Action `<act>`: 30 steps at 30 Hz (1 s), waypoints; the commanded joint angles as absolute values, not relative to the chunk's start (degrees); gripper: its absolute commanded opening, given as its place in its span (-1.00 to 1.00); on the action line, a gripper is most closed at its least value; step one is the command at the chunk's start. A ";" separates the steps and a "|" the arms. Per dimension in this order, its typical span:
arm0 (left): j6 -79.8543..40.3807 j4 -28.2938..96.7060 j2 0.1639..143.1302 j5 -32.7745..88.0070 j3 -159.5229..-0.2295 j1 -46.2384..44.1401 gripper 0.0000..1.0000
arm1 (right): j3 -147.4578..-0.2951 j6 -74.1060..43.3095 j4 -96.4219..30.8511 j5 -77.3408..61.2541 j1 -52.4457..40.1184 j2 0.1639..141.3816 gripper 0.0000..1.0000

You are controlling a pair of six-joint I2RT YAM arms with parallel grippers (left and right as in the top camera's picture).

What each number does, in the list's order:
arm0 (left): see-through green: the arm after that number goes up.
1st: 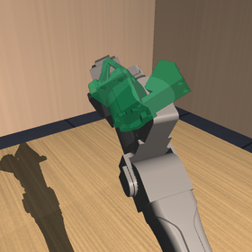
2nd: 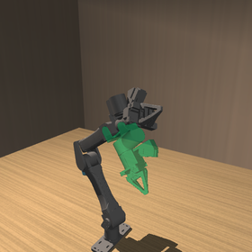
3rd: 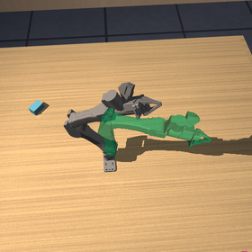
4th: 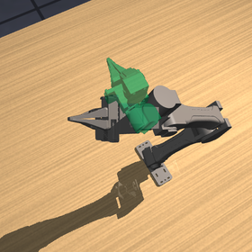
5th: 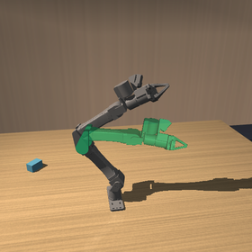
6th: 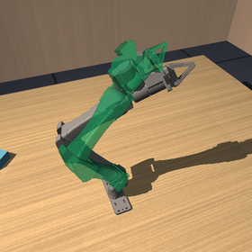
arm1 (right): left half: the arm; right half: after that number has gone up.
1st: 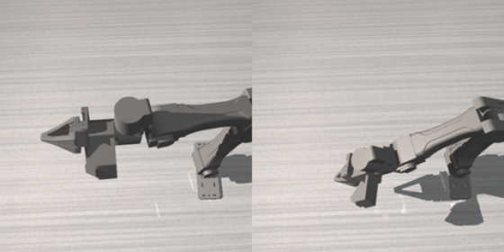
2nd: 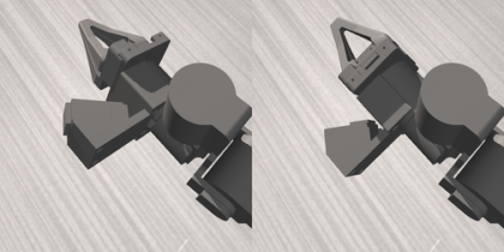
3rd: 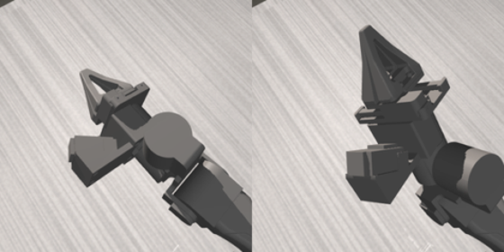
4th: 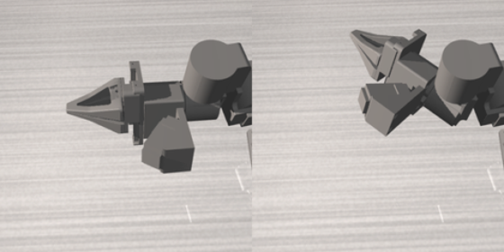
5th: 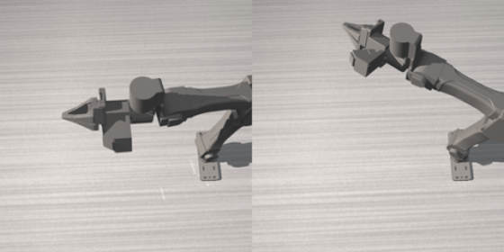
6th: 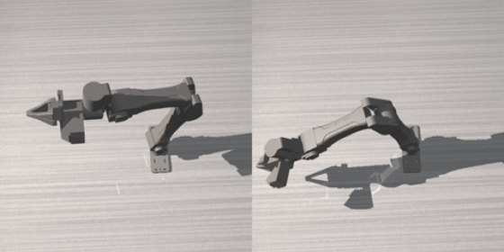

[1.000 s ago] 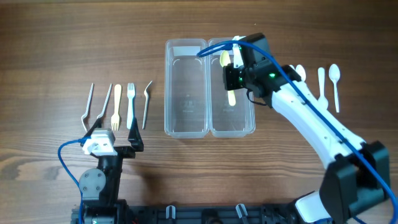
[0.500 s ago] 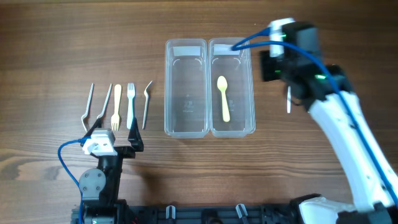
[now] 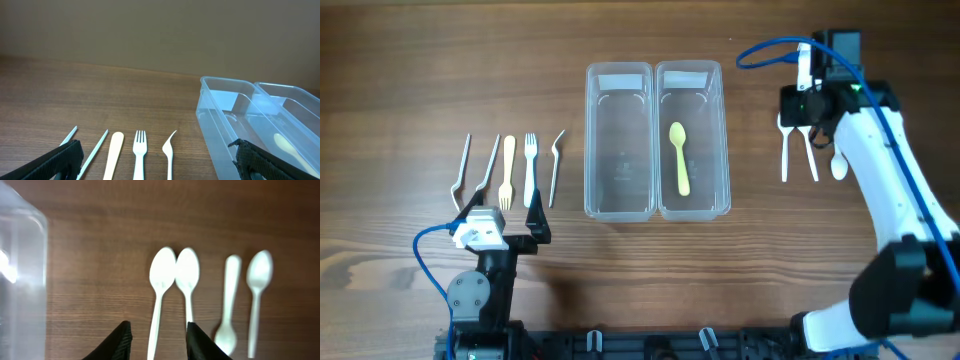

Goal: Pack container
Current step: 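Move the right gripper to a white spoon and grasp it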

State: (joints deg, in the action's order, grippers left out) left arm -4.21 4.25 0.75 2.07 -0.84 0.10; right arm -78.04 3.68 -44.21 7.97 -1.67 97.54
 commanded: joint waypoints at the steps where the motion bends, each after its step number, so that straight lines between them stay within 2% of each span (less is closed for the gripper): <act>1: -4.99 4.16 0.49 3.14 -0.34 -0.23 1.00 | -78.26 1.48 -44.62 7.07 -1.48 103.26 -0.34; 7: -4.99 4.16 0.49 3.14 -0.34 -0.23 1.00 | -78.26 -2.79 -42.76 5.69 1.30 110.56 -0.50; 30: -4.99 4.16 0.49 3.14 -0.34 -0.23 0.99 | -75.99 -4.67 -39.27 2.48 2.87 114.93 -0.52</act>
State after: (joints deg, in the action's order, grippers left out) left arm -4.21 4.25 0.75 2.07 -0.84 0.10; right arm -76.36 -3.66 -39.66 3.42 2.79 112.33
